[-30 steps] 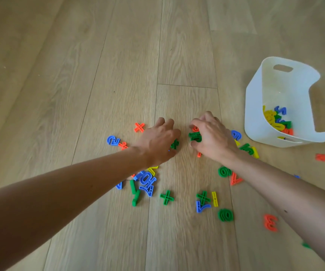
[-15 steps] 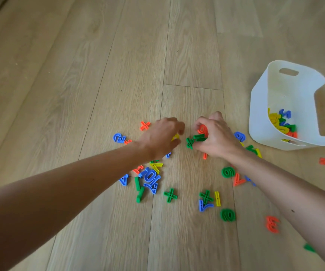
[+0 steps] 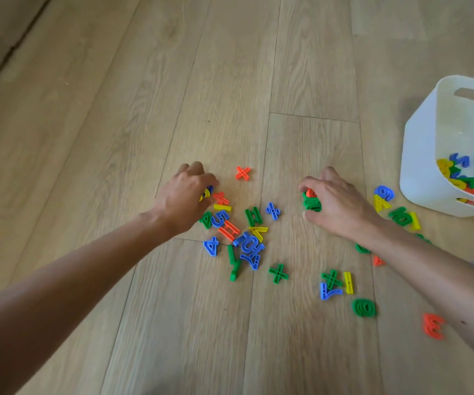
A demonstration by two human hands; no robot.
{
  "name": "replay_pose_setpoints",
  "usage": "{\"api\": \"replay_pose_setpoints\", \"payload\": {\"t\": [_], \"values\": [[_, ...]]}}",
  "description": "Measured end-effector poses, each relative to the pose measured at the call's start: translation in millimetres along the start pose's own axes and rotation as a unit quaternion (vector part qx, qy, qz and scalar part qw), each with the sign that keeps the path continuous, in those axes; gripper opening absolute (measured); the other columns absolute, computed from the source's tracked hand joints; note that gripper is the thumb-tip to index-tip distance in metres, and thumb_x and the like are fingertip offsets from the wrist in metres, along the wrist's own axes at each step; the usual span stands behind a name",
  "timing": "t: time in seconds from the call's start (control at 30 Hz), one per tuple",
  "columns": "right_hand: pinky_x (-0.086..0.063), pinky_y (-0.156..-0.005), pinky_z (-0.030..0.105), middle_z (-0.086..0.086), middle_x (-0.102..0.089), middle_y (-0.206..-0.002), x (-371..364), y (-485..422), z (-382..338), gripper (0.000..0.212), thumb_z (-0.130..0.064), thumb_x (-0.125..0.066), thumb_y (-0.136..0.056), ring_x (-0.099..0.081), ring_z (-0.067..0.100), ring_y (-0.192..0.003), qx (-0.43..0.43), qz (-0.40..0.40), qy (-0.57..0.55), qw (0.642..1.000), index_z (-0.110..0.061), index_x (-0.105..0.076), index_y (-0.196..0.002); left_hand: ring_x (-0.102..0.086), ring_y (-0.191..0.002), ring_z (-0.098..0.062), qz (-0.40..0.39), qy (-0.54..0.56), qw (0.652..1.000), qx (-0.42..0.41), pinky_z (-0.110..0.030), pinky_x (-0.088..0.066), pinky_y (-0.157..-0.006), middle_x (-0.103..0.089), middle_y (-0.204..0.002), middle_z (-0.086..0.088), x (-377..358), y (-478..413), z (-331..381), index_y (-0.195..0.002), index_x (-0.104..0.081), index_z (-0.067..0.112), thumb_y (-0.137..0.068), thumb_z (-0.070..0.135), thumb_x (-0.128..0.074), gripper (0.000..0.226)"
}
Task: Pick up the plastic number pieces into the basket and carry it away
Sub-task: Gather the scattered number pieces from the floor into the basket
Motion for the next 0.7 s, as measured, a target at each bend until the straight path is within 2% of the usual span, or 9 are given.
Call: {"api": "replay_pose_setpoints", "payload": {"t": [0.13, 0.27, 0.37, 0.47, 0.6, 0.7], "values": [[-0.049, -0.081, 0.039, 0.005, -0.043, -0.101, -2, 1, -5, 0.028, -0.014, -0.071, -0.078, -0.058, 0.035, -0.089, 0.0, 0.005, -0.016, 1.0, -0.02, -0.062, -0.104, -0.048, -0.108, -0.027, 0.001, -0.006, 1.0, 0.011, -0.036, -0.045, -0.089, -0.051, -0.118, -0.007, -1, 1, -4, -0.113, -0.066, 0.018, -0.091, 0.027, -0.065, 0.024], [-0.034, -0.075, 0.029, -0.004, -0.04, -0.089, -3, 3, -8, 0.021, -0.009, -0.071, -0.078, -0.048, 0.021, -0.084, 0.008, 0.024, -0.06, 0.998, -0.018, -0.065, -0.096, -0.052, -0.098, -0.028, 0.002, 0.013, 1.0, 0.01, -0.034, -0.045, -0.082, -0.058, -0.104, -0.006, -2, 5, -8, -0.097, -0.067, 0.016, -0.088, 0.018, -0.068, 0.009], [-0.037, -0.075, 0.031, -0.005, -0.041, -0.084, -4, 5, -18, 0.015, -0.006, -0.071, -0.078, -0.047, 0.02, -0.083, 0.03, 0.038, -0.09, 0.995, -0.018, -0.066, -0.087, -0.056, -0.088, -0.024, 0.021, 0.08, 0.996, 0.024, -0.033, -0.046, -0.075, -0.058, -0.094, -0.002, 3, 4, -11, -0.092, -0.067, 0.015, -0.084, 0.012, -0.071, 0.009], [-0.041, -0.077, 0.032, -0.001, -0.049, -0.09, -13, 8, -31, 0.018, -0.005, -0.07, -0.078, -0.049, 0.021, -0.085, 0.051, 0.026, -0.092, 0.994, -0.019, -0.063, -0.086, -0.057, -0.087, -0.022, 0.016, 0.102, 0.995, 0.01, -0.032, -0.047, -0.074, -0.058, -0.094, -0.001, 2, 7, -10, -0.097, -0.067, 0.015, -0.083, 0.01, -0.071, 0.015], [-0.047, -0.079, 0.039, 0.001, -0.056, -0.09, -16, 7, -38, 0.021, -0.004, -0.07, -0.075, -0.056, 0.026, -0.085, 0.06, 0.028, -0.1, 0.993, -0.021, -0.06, -0.085, -0.052, -0.098, -0.026, -0.008, 0.03, 0.999, -0.034, -0.037, -0.048, -0.086, -0.059, -0.109, -0.006, -9, 15, -12, -0.113, -0.066, 0.014, -0.09, 0.021, -0.066, 0.024], [-0.046, -0.072, 0.033, -0.002, -0.057, -0.084, -10, 12, -52, 0.021, -0.004, -0.07, -0.074, -0.054, 0.019, -0.076, 0.078, 0.039, -0.147, 0.985, -0.02, -0.06, -0.081, -0.051, -0.098, -0.026, 0.034, -0.017, 0.998, -0.043, -0.042, -0.049, -0.083, -0.058, -0.109, -0.006, -9, 23, -18, -0.114, -0.065, 0.013, -0.099, 0.039, -0.046, 0.036]]}}
Point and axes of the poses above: each hand's wrist, its own y-axis away from the middle knuckle, its own x-axis out of the back of the hand, z = x × y, the point moved 5 cm from there along -y, towards the middle knuckle
